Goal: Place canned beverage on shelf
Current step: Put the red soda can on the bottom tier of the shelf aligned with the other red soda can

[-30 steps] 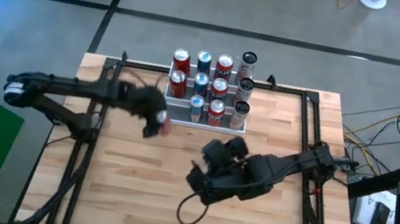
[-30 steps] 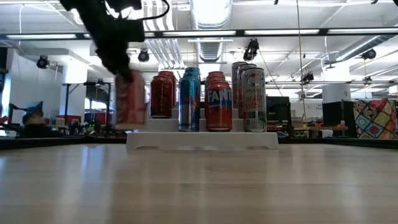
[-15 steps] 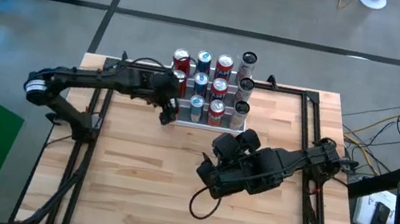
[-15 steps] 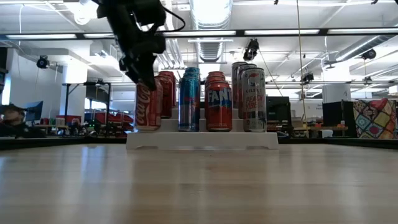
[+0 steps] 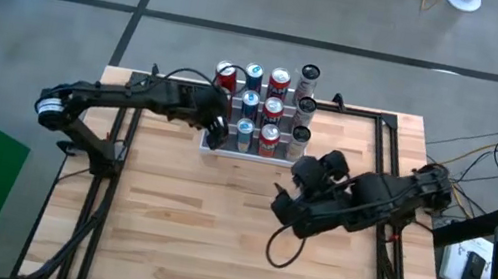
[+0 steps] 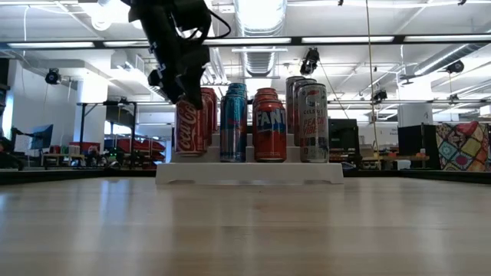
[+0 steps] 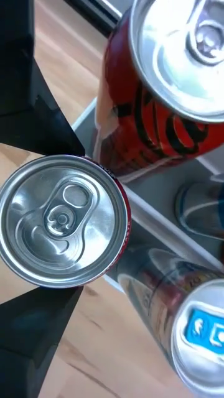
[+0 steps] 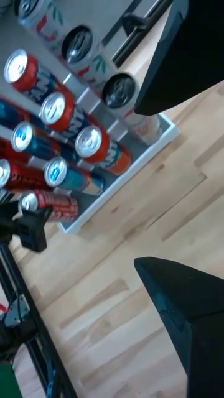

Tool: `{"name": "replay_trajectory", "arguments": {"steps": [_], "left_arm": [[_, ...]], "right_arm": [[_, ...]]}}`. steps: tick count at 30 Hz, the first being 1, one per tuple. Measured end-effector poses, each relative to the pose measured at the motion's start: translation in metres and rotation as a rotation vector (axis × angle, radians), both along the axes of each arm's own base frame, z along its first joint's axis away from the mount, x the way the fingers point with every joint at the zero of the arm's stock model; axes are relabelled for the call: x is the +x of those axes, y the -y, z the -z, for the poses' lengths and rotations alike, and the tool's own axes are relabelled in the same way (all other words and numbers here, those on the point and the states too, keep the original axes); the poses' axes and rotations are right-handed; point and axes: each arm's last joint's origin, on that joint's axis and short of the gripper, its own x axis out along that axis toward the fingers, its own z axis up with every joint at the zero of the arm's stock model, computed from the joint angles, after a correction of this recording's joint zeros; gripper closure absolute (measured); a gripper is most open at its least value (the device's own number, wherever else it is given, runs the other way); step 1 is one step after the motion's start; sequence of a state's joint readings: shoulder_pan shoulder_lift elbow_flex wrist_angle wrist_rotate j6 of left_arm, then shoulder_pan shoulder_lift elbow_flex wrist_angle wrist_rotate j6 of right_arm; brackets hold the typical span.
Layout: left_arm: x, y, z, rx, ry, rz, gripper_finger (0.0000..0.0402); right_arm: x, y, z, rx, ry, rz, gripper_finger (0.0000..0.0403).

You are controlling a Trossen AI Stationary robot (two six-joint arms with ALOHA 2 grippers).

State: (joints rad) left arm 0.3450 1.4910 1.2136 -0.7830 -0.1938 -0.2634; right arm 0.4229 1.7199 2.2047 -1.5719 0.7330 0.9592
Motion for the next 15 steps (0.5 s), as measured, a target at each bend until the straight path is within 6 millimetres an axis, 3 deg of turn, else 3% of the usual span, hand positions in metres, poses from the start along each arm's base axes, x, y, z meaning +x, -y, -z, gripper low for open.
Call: {"name": "replay_trajectory", "arguments": {"steps": [10, 15], "left_arm": [[0.0, -0.001, 0.003, 0.017, 0.01, -0.044, 0.0103], [-0.001, 0.0, 0.01, 0.008, -0.006, -0.05, 0.0103]], "right_arm": [[-0.035, 0.016, 0.006, 0.039, 0.013, 0.077, 0.0021], [-0.043, 0.019, 0.013, 0.054, 0.017, 0.111, 0.0021]]}}
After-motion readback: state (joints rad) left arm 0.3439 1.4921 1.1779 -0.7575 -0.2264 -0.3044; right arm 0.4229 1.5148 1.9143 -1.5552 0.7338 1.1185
